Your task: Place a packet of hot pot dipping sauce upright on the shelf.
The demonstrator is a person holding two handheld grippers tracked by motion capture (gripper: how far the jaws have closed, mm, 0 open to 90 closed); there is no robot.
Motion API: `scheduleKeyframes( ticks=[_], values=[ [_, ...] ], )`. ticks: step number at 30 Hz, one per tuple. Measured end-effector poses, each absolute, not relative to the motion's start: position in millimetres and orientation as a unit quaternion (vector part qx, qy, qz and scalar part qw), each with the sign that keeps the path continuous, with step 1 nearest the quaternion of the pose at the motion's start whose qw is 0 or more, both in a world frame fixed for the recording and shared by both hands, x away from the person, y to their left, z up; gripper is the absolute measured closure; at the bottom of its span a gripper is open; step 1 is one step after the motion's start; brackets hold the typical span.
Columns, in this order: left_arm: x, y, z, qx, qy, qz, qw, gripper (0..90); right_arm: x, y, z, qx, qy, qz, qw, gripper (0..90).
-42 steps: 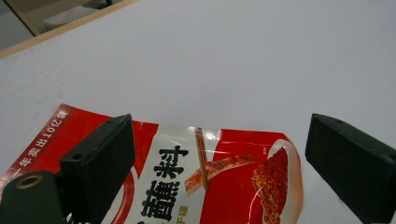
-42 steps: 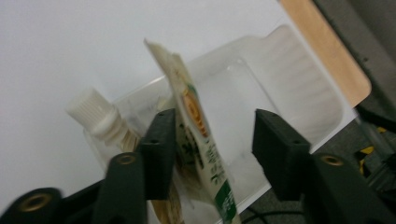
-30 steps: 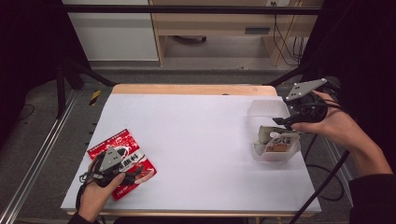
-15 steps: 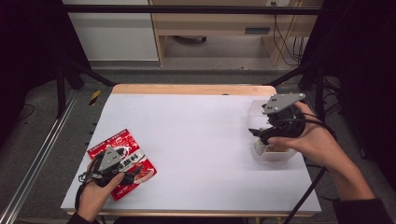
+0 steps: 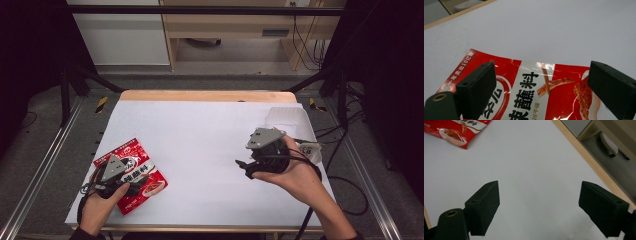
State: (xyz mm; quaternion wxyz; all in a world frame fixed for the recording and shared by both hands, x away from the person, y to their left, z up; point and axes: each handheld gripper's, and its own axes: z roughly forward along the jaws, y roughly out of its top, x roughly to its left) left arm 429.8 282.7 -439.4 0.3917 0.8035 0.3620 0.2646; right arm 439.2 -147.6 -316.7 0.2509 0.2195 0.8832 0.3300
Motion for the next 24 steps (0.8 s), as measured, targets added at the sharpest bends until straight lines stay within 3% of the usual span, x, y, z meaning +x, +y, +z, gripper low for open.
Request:
scheduleKeyframes(
  ticks=[24],
  values=[
    [438, 310, -438, 0.782, 0.403, 0.275, 0.388, 8.1, 432, -109, -405, 0.269, 0.867, 0.359, 0.216, 16.5]
  ],
)
